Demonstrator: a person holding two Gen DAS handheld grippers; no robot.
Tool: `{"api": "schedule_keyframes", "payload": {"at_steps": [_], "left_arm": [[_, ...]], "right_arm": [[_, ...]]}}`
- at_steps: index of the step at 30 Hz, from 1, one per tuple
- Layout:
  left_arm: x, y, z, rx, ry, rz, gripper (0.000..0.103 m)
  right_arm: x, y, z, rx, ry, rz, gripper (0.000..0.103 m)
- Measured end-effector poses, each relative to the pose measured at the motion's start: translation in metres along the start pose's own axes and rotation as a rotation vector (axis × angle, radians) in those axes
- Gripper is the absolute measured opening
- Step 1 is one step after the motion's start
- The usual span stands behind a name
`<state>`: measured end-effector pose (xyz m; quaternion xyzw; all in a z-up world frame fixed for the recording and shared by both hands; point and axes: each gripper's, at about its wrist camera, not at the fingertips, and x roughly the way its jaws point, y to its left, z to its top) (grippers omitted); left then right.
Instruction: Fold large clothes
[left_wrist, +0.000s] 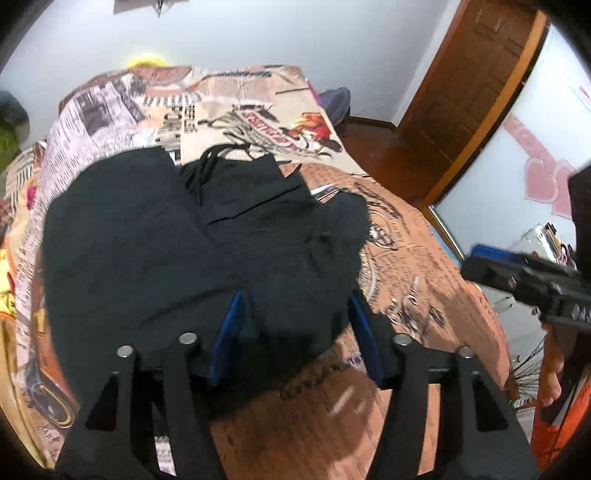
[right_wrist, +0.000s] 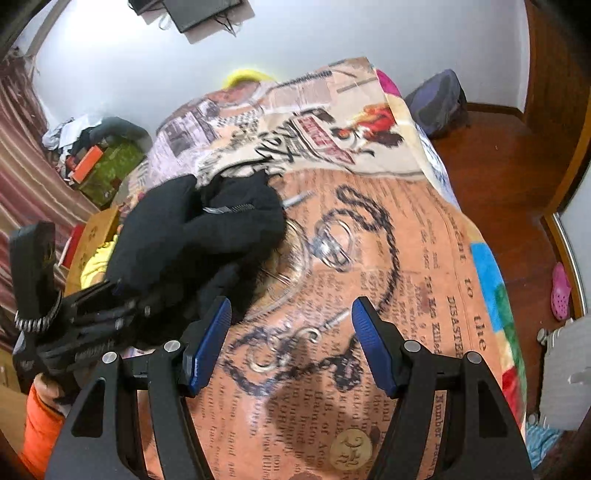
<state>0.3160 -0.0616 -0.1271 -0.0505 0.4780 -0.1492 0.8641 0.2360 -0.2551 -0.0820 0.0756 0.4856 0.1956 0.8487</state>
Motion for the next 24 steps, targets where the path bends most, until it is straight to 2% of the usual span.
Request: {"api": "schedule_keyframes", "payload": {"at_steps": [3, 7, 11, 15, 17, 19, 21, 24], "left_arm": [[-0.024, -0.004, -0.002, 0.017, -0.039, 0.006, 0.06], [-0.054, 0.008, -0.003, 0.04, -0.101, 0.008, 0.062], [-0.072, 0.039, -0.005, 0.009, -0.153, 0.111, 0.068], [-0.061, 0.077, -0.013, -0.075, -0.117, 0.192, 0.068], [-0.05, 0.091, -0.023, -0.121, -0.091, 0.208, 0.068], [-0.038, 0.101, -0.031, -0.153, -0.056, 0.191, 0.068], [-0.031, 0.107, -0.041, -0.183, -0.068, 0.179, 0.077], [-0.024, 0.107, -0.049, -0.192, -0.103, 0.2, 0.082]], "right_arm": [[-0.003, 0.016, 0.007, -0.026, -0.033, 0.014, 0.065], [0.0, 0.043, 0.017, -0.061, -0.063, 0.058, 0.065], [0.012, 0.071, 0.025, -0.095, -0.067, 0.092, 0.065], [0.034, 0.086, 0.03, -0.079, -0.09, 0.058, 0.065], [0.048, 0.084, 0.03, -0.054, -0.066, 0.034, 0.065], [0.064, 0.077, 0.025, -0.039, -0.021, 0.013, 0.065], [0.077, 0.066, 0.016, -0.03, 0.02, 0.011, 0.065], [0.085, 0.052, 0.006, -0.017, 0.063, 0.0, 0.065]]}}
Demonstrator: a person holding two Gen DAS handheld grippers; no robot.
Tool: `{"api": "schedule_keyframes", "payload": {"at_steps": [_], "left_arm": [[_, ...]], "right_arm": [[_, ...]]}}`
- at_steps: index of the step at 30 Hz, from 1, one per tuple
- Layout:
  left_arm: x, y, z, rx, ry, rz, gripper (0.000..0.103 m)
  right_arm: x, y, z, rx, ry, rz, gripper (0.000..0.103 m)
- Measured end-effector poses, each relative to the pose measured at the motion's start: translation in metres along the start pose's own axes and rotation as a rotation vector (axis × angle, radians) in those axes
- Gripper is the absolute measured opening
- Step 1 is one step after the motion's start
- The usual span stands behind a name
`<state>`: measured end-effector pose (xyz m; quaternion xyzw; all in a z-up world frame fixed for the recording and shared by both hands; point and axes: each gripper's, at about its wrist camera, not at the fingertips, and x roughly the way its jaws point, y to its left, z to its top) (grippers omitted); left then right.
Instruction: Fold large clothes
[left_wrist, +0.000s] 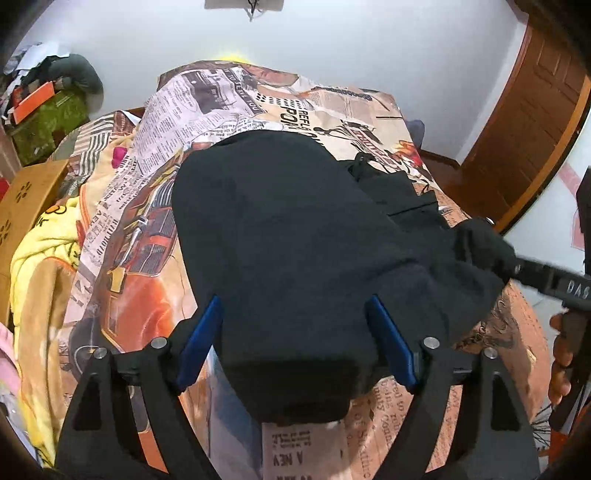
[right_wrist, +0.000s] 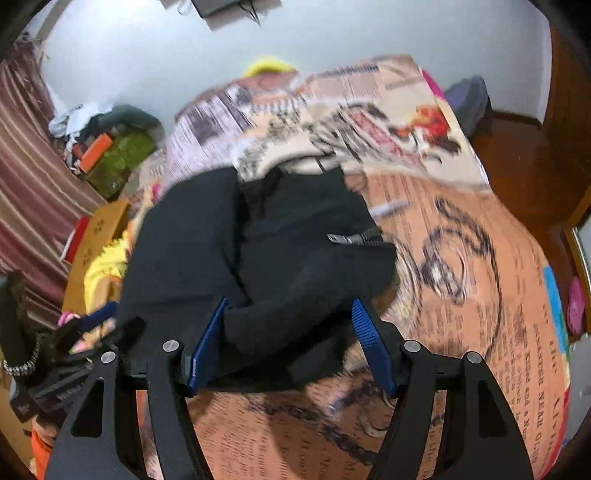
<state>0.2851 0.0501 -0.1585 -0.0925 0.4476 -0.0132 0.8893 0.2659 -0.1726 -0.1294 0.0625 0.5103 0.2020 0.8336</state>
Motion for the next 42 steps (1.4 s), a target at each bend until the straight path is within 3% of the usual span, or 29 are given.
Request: {"api": "schedule_keyframes", "payload": {"at_steps": [7, 14, 18, 21, 25, 27, 31, 39, 42], "left_arm": [[0.0, 0.002, 0.003, 0.003, 0.007, -0.005, 0.085], [-0.021, 0.035, 0.021, -0.06, -0.032, 0.036, 0.084], [-0.013, 0.058, 0.025, -0.12, 0.009, 0.0, 0.084], [0.005, 0.072, 0.019, -0.189, 0.064, -0.07, 0.085], [0.028, 0.099, 0.012, -0.376, 0.108, -0.244, 0.09], [0.041, 0.107, 0.009, -0.451, 0.124, -0.288, 0.1], [0.066, 0.118, 0.005, -0.58, 0.137, -0.371, 0.103], [0.096, 0.12, 0.01, -0.672, 0.157, -0.496, 0.103], [0.099, 0.115, 0.015, -0.669, 0.162, -0.502, 0.103]], "right_arm": [[0.0, -0.011, -0.003, 0.012, 0.065, 0.047, 0.066], [-0.026, -0.01, 0.009, -0.032, -0.012, 0.061, 0.066], [-0.03, -0.023, 0.016, 0.015, -0.048, 0.063, 0.066], [-0.019, -0.038, 0.019, 0.062, -0.01, 0.091, 0.066], [0.007, -0.048, 0.017, 0.093, 0.079, 0.144, 0.066], [0.018, -0.051, 0.018, 0.12, 0.116, 0.193, 0.066], [0.041, -0.051, 0.022, 0.131, 0.182, 0.242, 0.066], [0.054, -0.031, 0.026, 0.058, 0.196, 0.247, 0.066], [0.059, -0.027, 0.026, 0.057, 0.206, 0.262, 0.055]]}}
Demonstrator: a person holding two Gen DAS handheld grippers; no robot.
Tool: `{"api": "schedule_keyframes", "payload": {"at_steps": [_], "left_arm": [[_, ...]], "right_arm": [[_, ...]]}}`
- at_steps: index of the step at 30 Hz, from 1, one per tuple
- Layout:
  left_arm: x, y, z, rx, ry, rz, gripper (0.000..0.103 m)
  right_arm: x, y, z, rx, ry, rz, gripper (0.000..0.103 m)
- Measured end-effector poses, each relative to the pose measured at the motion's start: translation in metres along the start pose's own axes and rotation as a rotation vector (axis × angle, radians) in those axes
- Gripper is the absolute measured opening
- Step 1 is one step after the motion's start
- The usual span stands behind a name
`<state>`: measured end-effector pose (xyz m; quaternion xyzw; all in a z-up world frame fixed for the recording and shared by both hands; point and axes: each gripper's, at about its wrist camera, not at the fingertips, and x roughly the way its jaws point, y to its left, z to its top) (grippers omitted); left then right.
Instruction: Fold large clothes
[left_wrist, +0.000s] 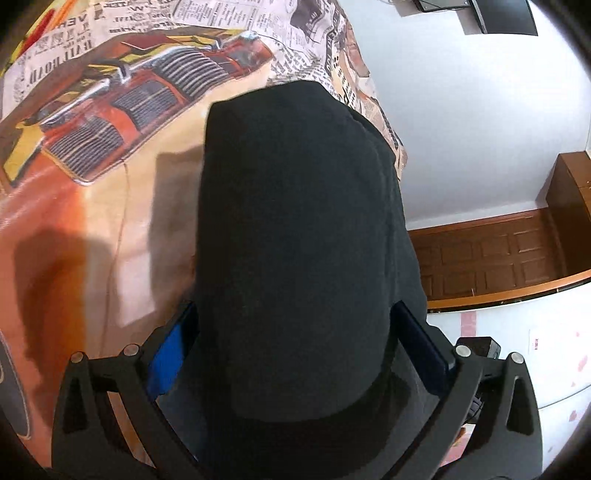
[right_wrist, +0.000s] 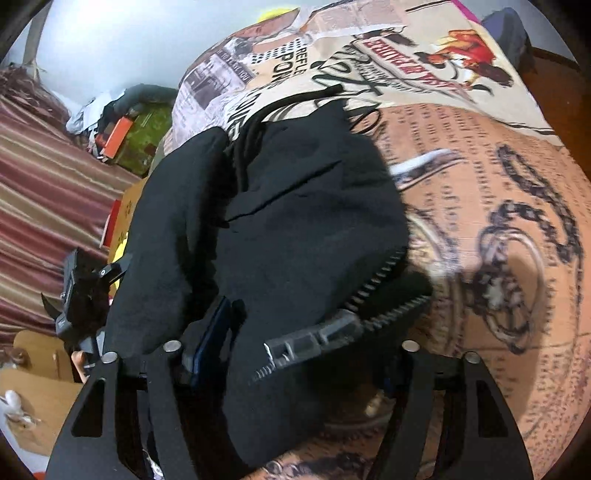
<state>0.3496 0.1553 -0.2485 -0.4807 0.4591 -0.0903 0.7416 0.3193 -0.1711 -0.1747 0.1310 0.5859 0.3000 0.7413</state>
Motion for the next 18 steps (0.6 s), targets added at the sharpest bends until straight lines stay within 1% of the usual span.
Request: {"api": "schedule_keyframes", "payload": {"at_steps": [1, 2, 3, 5, 8, 9, 11, 13, 18], "left_arm": [[-0.001, -0.002, -0.001, 0.006, -0.004, 0.01, 0.103], [-0.002, -0.005, -0.002, 0.015, -0.01, 0.026, 0.101], [-0.005, -0.009, -0.003, 0.029, -0.017, 0.044, 0.098], [-0.01, -0.016, -0.006, 0.055, -0.02, 0.065, 0.093], [-0.02, -0.025, -0.012, 0.097, -0.024, 0.092, 0.085], [-0.027, -0.028, -0.017, 0.114, -0.026, 0.098, 0.082], [-0.039, -0.033, -0.024, 0.14, -0.035, 0.105, 0.08], [-0.056, -0.042, -0.028, 0.182, -0.058, 0.117, 0.079], [-0.111, -0.061, -0.028, 0.267, -0.155, 0.137, 0.077]], "right_arm": [[-0.001, -0.002, 0.001, 0.004, -0.002, 0.007, 0.052], [-0.002, -0.002, 0.0, 0.012, -0.007, 0.017, 0.047], [-0.004, -0.004, 0.001, 0.02, -0.011, 0.025, 0.043], [-0.009, -0.008, 0.001, 0.055, -0.014, 0.06, 0.031], [-0.017, -0.006, 0.002, 0.087, -0.013, 0.087, 0.02], [-0.02, -0.001, 0.002, 0.082, -0.017, 0.083, 0.019], [-0.024, 0.009, 0.001, 0.066, -0.032, 0.074, 0.016], [-0.027, 0.023, 0.0, 0.038, -0.041, 0.063, 0.015], [-0.027, 0.064, 0.007, -0.031, -0.057, 0.075, 0.015]]}}
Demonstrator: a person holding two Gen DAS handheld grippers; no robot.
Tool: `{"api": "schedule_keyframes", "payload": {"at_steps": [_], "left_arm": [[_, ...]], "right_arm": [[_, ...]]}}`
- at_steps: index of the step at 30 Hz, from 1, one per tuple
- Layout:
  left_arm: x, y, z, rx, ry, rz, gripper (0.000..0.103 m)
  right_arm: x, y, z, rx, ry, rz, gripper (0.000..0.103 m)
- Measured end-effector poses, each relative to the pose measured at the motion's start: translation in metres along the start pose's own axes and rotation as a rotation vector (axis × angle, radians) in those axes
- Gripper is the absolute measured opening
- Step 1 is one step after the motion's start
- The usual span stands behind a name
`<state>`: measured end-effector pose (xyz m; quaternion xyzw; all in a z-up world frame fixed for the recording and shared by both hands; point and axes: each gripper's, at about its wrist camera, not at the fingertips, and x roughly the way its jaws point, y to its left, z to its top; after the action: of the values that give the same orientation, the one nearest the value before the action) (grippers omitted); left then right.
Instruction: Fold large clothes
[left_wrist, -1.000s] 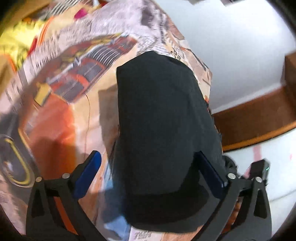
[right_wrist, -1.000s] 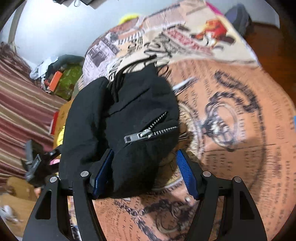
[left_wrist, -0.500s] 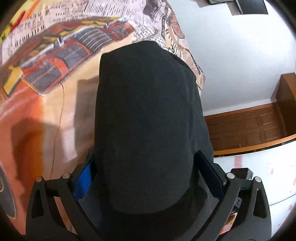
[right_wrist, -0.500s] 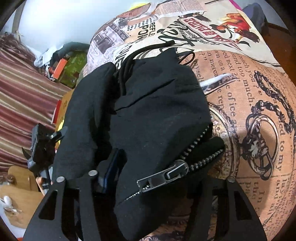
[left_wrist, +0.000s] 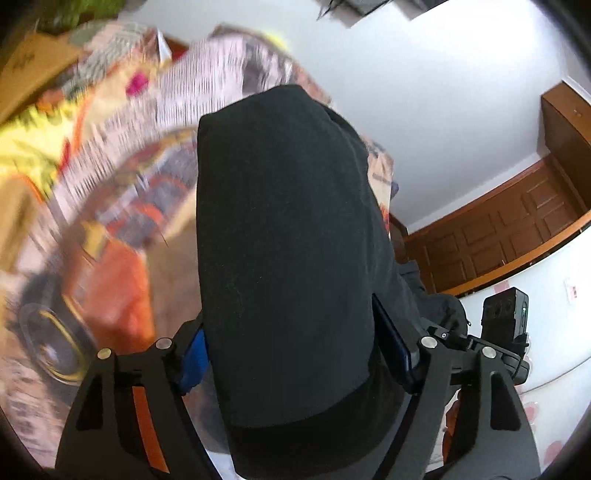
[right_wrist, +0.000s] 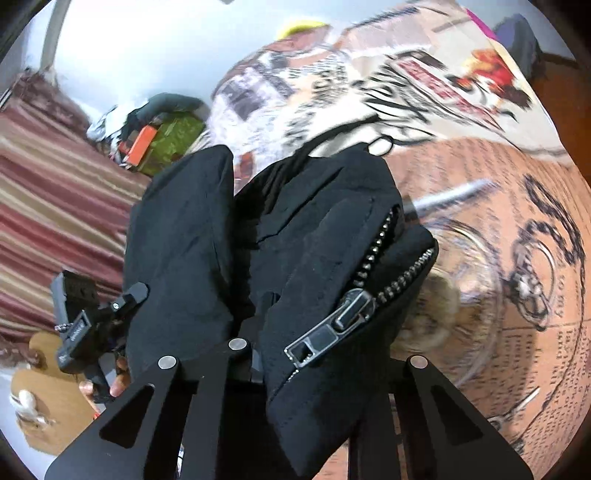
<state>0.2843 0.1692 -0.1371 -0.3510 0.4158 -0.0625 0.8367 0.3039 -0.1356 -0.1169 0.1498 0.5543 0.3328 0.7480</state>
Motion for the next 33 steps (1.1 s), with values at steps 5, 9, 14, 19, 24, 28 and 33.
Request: {"api": "schedule_keyframes", "payload": {"at_steps": [5, 9, 14, 19, 24, 28, 33], "left_arm": [[-0.049, 0.003, 0.03, 0.04, -0.109, 0.018, 0.077], [-0.085, 0.02, 0.053, 0.072, -0.176, 0.05, 0.077], [-0.096, 0.062, 0.085, 0.053, -0.193, 0.071, 0.077], [-0.082, 0.113, 0.107, 0.003, -0.176, 0.083, 0.077], [-0.038, 0.176, 0.124, -0.064, -0.111, 0.113, 0.077], [0.007, 0.229, 0.121, -0.136, -0.012, 0.186, 0.076], [0.016, 0.245, 0.111, -0.13, -0.04, 0.132, 0.078]], "right_arm": [[0.013, 0.048, 0.016, -0.071, -0.054, 0.035, 0.015], [0.033, 0.081, 0.029, -0.119, -0.067, 0.069, 0.015], [0.077, 0.114, 0.047, -0.176, -0.06, 0.073, 0.015], [0.131, 0.128, 0.064, -0.191, -0.017, 0.055, 0.015], [0.195, 0.128, 0.074, -0.2, 0.058, -0.003, 0.015], [0.251, 0.115, 0.071, -0.194, 0.148, -0.077, 0.015], [0.275, 0.104, 0.063, -0.221, 0.163, -0.138, 0.015]]}}
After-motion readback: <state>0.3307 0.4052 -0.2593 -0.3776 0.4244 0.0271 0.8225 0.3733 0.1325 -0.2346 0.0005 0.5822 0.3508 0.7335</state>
